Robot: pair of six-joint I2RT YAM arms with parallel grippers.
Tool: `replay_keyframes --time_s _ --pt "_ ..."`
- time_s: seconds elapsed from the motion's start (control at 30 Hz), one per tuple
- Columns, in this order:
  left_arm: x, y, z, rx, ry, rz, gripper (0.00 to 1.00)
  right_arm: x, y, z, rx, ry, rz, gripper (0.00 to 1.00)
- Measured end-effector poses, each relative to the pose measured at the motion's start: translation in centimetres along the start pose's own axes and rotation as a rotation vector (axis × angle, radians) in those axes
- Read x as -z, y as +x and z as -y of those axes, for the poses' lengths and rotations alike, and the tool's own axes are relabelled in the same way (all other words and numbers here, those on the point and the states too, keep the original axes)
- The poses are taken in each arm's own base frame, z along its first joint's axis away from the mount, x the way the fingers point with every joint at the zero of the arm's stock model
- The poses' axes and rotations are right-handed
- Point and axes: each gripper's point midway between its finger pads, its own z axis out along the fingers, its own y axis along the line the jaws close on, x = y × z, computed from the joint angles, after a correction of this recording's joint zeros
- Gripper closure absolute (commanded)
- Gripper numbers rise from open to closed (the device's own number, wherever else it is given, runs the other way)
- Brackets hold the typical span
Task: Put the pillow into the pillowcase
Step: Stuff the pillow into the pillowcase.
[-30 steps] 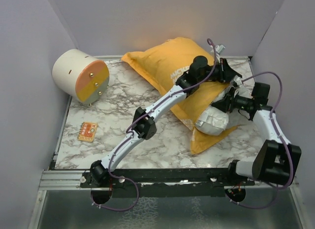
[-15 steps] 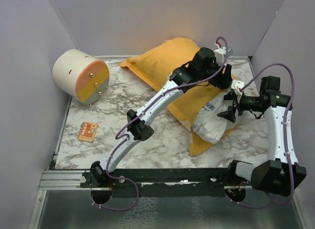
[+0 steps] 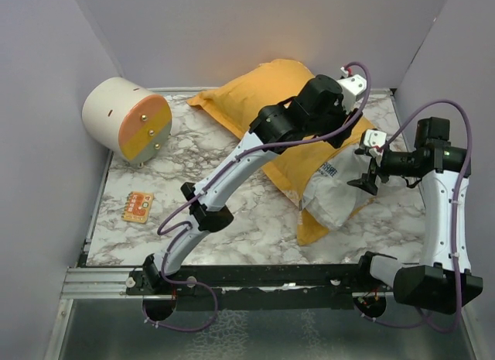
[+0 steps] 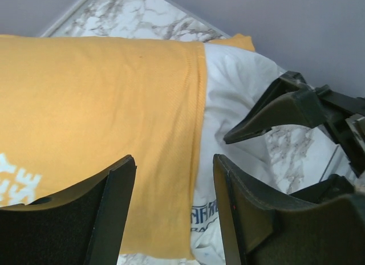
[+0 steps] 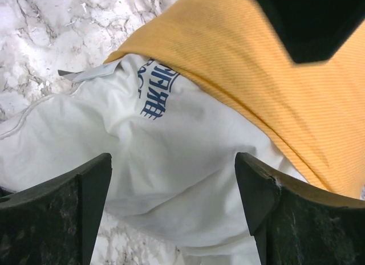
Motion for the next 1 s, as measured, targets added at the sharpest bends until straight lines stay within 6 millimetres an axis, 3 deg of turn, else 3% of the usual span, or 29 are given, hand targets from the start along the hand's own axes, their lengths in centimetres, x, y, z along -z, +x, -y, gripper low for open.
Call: replay_keyframes --time_s 0.23,0.37,0.4,0.47,0.5,0.6,0.7,0.77,0.83,0.9,1.0 --pt "4.0 -2.4 -2.1 -0.039 -0.105 0.047 0.41 0.4 -0.6 -0.8 0.019 0.004 0.003 0.1" --pt "6.9 -4.2 -2.1 -0.038 -0.106 0.091 0.4 0.2 -0.6 -0.7 0.006 -0.007 0.016 0.1" --pt "7.7 -4.6 -2.1 -0.037 -0.105 0.102 0.36 0.1 -0.6 -0.6 0.0 -0.011 0.024 0.1" --pt "9.1 -5.0 -2.1 -0.039 -0.107 0.121 0.09 -0.1 -0.7 -0.6 -0.008 -0.018 0.036 0.1" --pt "9.9 -4.8 -2.2 -0.039 -0.109 0.13 0.02 -0.2 -0.7 -0.6 -0.012 -0.022 0.043 0.1" --pt "13.5 -2.8 -4.4 0.007 -0.135 0.269 0.01 -0.4 -0.8 -0.6 -0.02 -0.031 0.058 0.1" --pt "19.3 1.9 -11.4 0.104 -0.294 0.431 0.01 -0.6 -0.9 -0.6 -0.027 -0.04 0.066 0.1" --pt "22.0 3.1 -14.6 0.15 -0.395 0.5 0.02 -0.8 -0.9 -0.6 -0.03 -0.048 0.072 0.08" --pt "22.8 3.6 -14.3 0.17 -0.375 0.553 0.03 -0.9 -1.0 -0.7 -0.031 -0.054 0.078 0.01" --pt "22.2 5.1 -13.0 0.198 -0.304 0.557 0.07 -1.1 -1.3 -0.9 -0.017 -0.066 0.09 0.0" --pt "20.1 10.7 -11.2 0.295 -0.196 0.507 0.15 -1.7 -2.3 -1.8 0.056 -0.097 0.116 0.0"
